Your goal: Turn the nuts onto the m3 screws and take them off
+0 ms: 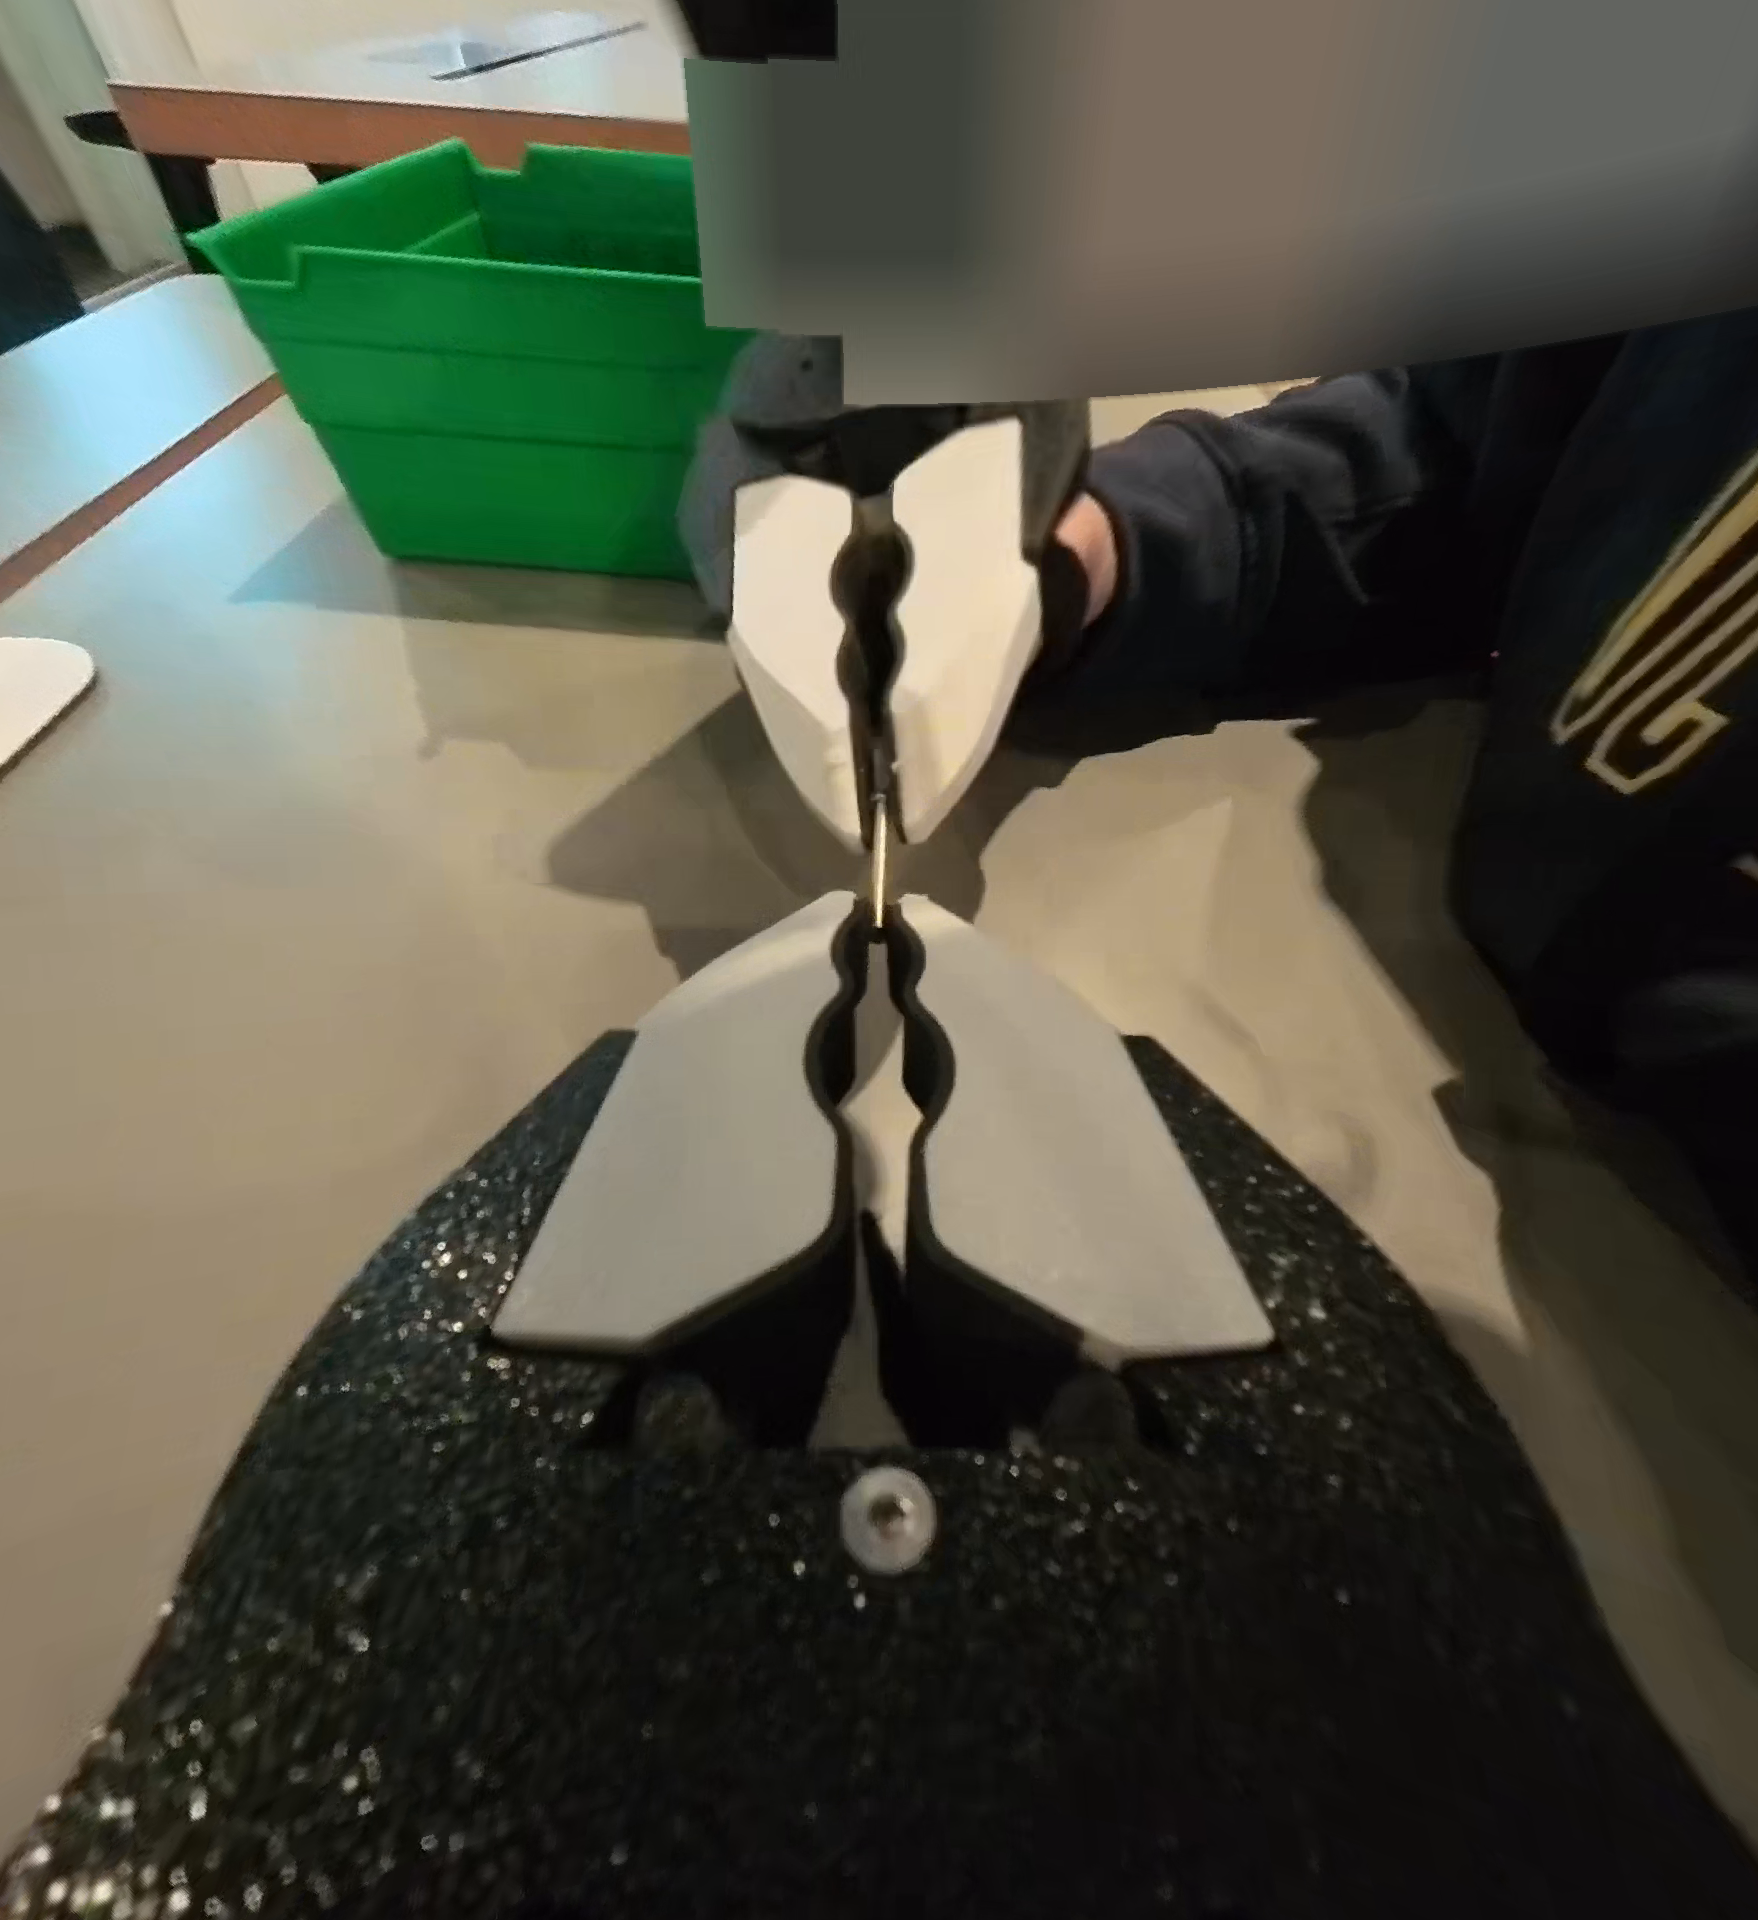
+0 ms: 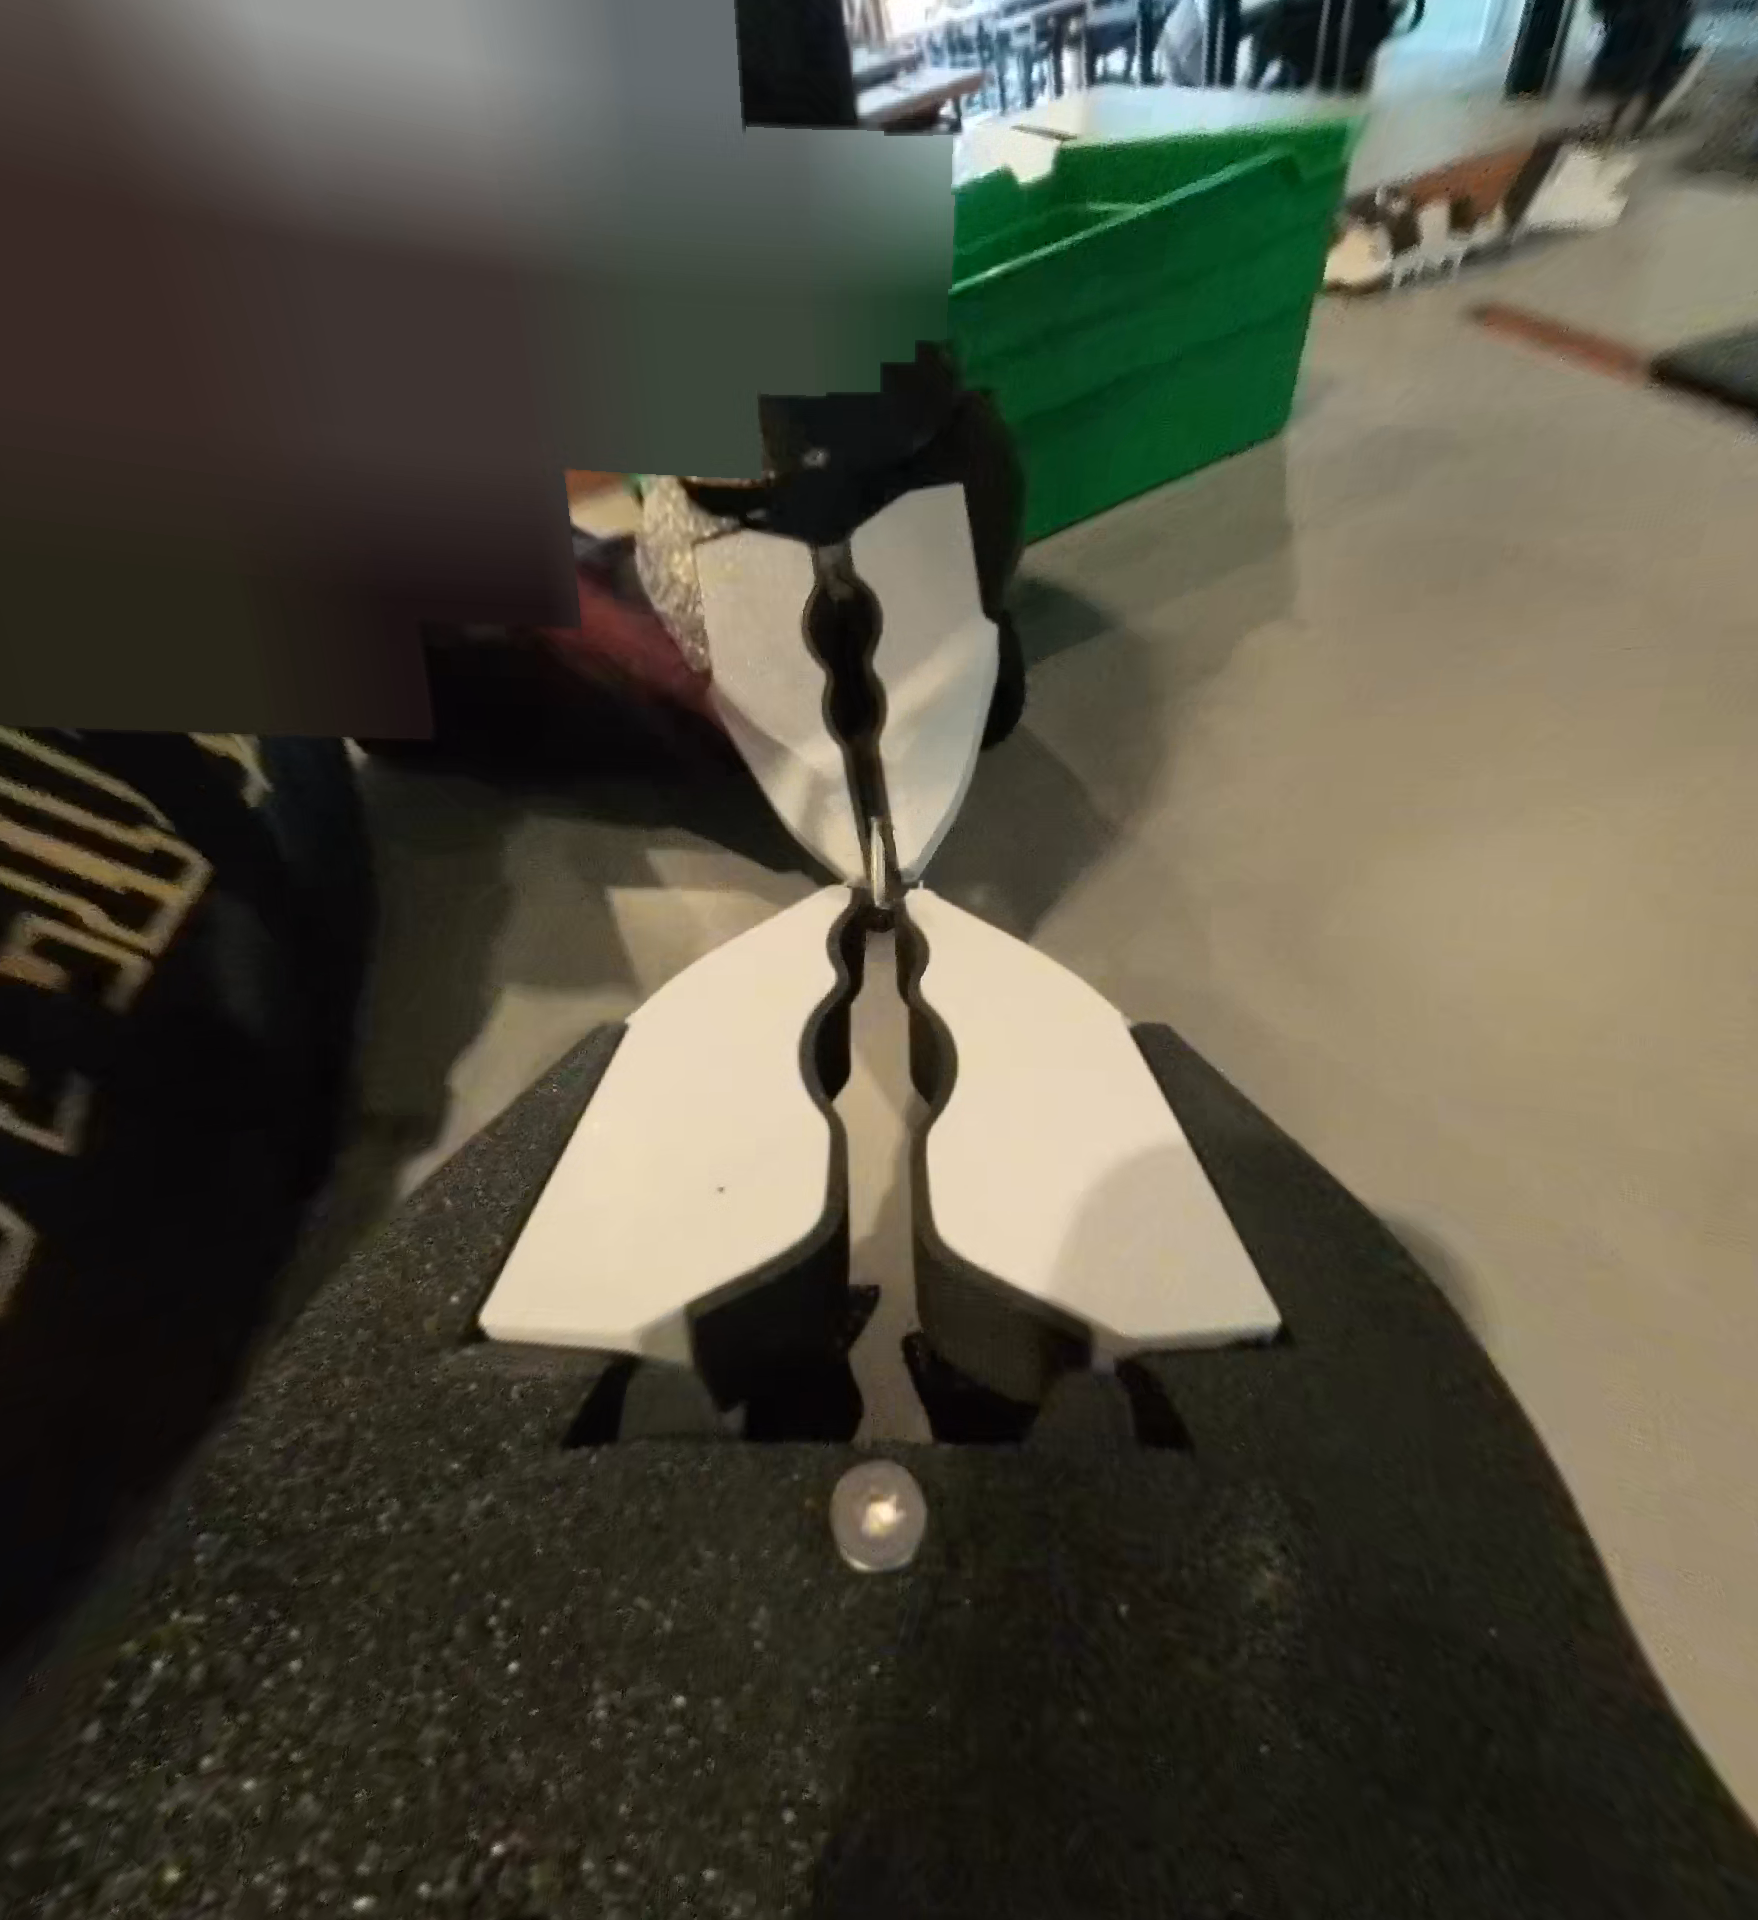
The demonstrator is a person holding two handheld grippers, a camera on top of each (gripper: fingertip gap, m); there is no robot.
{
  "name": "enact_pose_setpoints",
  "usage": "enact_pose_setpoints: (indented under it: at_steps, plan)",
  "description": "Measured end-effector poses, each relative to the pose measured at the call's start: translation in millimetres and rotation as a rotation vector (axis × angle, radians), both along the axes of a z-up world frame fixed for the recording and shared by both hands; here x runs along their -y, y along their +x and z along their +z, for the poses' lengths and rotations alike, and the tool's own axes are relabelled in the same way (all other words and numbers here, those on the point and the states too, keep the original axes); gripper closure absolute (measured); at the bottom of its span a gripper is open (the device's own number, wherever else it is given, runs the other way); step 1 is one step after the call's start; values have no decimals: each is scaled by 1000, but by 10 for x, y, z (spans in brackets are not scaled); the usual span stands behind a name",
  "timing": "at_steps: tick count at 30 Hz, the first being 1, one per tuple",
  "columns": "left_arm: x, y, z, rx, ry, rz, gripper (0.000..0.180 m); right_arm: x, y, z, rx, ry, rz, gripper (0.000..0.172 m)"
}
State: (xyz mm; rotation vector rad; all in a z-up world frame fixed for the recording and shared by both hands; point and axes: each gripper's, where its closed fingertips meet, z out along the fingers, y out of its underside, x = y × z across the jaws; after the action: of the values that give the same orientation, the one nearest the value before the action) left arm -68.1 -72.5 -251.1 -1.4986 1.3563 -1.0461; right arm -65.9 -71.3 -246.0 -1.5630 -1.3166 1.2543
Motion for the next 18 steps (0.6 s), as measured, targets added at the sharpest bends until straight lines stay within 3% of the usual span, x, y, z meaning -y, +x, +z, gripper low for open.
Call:
enact_pose_setpoints:
  at_steps: [1,7,10,12,15,18]
  plan:
    - [16,0,-2,-1,-3,-12,178,10,2,-5,4,90,7,167]
    - [94,10,-28,-18,-20,-73,178,60,14,-42,12,562,30,167]
    - [91,9,-23,-14,-19,-71,178,44,13,-33,4,666,-22,166]
    - [87,1,-4,0,-15,-67,178,24,24,-12,7,566,-54,155]
    - [66,-8,18,15,-4,-48,178,46,40,14,-3,176,-23,138]
    - [59,-7,16,14,6,-39,178,90,41,-32,13,-21,31,133]
